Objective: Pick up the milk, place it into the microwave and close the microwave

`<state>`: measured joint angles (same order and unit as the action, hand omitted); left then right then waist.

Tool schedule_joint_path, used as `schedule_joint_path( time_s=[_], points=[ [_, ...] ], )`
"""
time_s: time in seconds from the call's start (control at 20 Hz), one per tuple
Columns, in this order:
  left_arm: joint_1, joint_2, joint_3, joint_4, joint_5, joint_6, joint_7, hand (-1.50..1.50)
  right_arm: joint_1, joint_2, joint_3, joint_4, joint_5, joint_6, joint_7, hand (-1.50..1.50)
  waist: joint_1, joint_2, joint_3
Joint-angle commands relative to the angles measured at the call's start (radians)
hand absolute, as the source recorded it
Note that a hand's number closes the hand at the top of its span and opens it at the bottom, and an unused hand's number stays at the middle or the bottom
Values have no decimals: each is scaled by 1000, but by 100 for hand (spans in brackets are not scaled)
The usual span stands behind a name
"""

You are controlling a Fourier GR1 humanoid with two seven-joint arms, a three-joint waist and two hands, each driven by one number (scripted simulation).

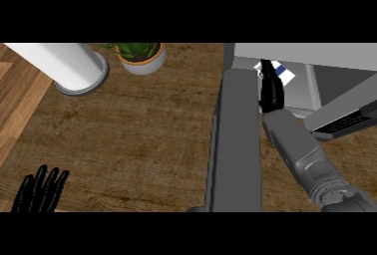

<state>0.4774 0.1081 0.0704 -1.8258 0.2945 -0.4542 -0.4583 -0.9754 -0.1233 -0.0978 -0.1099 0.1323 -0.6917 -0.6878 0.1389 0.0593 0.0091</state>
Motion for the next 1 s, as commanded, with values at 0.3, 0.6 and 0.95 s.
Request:
schedule_joint_path(
  time_s=[0.3, 0.6, 0.95],
  points=[
    [40, 18, 20, 14, 13, -38, -28, -150, 125, 27, -120, -39, -126, 275, -183, -150, -46, -18, -3],
    [64, -12, 11, -23, 4, -6, -7, -150, 193, 65, -137, -29, -139, 333, -280, -150, -79, -36, -5],
    [87, -41, -31, -64, -26, 23, 53, -150, 325, 61, -146, -54, -146, 444, -436, -150, -107, -46, -6]
  ],
)
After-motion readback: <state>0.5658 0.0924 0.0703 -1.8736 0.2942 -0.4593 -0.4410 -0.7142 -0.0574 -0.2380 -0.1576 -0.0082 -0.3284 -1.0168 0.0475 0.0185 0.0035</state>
